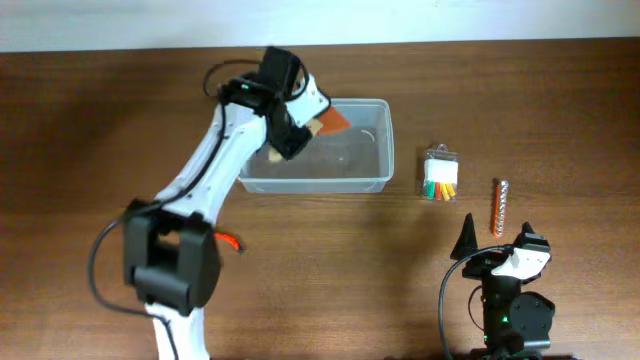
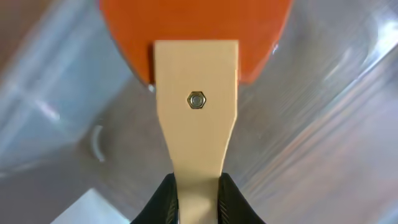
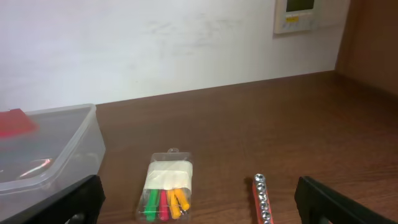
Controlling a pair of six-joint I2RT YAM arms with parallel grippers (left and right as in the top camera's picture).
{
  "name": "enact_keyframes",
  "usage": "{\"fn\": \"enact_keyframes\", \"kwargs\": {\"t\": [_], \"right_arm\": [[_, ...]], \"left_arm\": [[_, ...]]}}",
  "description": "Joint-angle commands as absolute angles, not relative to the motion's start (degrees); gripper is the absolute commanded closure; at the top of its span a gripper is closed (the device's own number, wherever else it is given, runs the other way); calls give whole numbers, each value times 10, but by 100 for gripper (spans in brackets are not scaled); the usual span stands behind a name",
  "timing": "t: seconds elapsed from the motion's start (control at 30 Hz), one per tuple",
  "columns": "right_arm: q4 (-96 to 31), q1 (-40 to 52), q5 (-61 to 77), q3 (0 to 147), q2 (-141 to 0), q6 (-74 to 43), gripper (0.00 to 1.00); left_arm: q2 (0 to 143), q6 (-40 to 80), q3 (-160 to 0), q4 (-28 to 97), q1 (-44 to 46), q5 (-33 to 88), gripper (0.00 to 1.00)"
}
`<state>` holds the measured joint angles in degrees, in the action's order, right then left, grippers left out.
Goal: Pack container
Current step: 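Carry the scraper over the container and lower it inside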
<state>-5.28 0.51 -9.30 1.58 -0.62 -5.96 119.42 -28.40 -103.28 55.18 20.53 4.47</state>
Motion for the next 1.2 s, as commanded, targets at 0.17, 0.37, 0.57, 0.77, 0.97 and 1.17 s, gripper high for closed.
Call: {"fn": "enact_keyframes", "kwargs": {"t": [0.17, 0.37, 0.57, 0.77, 0.97, 1.17], "right_arm": [[-53, 3, -92, 11, -2, -58, 1], [-53, 3, -92, 11, -2, -58, 1], [-53, 3, -92, 11, -2, -58, 1], [-53, 3, -92, 11, -2, -58, 1], [-53, 3, -92, 11, -2, -58, 1], [-53, 3, -92, 11, -2, -58, 2]], "left_arm": [[1248, -361, -1031, 543, 191, 41, 98], [1261, -361, -1031, 543, 189, 41, 98], [1261, -361, -1031, 541, 189, 41, 98], [1261, -361, -1031, 563, 189, 41, 98], [1261, -361, -1031, 567, 189, 41, 98], [1261, -361, -1031, 569, 189, 41, 98]]}}
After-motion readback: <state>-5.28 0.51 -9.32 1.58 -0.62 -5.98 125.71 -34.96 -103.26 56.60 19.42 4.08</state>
